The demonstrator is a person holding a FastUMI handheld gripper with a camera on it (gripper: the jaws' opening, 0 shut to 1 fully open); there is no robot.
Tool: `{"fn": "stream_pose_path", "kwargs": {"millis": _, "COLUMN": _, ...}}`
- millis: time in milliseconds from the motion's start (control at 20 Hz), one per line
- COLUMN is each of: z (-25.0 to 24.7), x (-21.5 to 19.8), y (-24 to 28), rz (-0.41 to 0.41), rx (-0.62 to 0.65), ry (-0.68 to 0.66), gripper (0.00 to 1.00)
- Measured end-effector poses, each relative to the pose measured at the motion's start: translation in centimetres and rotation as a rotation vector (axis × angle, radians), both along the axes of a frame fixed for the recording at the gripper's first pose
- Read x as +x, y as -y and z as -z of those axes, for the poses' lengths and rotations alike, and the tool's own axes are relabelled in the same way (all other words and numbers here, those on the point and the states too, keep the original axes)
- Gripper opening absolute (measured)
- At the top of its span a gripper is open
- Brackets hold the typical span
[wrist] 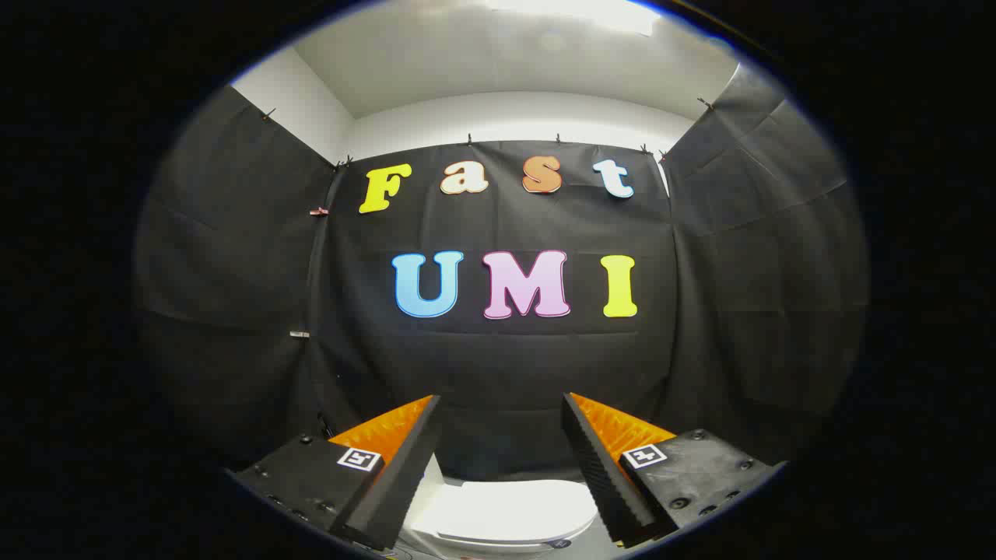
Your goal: Open the toilet lid.
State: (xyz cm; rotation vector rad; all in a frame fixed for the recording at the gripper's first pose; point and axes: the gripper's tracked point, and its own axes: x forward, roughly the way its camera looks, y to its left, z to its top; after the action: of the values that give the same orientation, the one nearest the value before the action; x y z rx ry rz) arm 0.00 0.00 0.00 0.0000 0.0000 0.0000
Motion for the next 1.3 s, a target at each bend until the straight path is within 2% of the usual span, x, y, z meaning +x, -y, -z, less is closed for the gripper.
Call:
{"fn": "stream_pose_path", "kwargs": {"millis": 750, "z": -0.8, "x": 0.5, "y": -0.2, "rz": 0.009, "rx": -0.029, "ry": 0.018, "gripper": 0.97}}
{"fn": "stream_pose_path", "kwargs": {"millis": 1050, "z": -0.1, "x": 0.6, "y": 1.4, "rz": 0.043, "rx": -0.009, "ry": 0.002, "gripper": 0.97}}
{"fn": "stream_pose_path", "kwargs": {"millis": 1300, "z": 3.0, "x": 1.6, "y": 4.7, "rz": 0.099, "rx": 0.06, "ry": -0.05, "gripper": 0.97}}
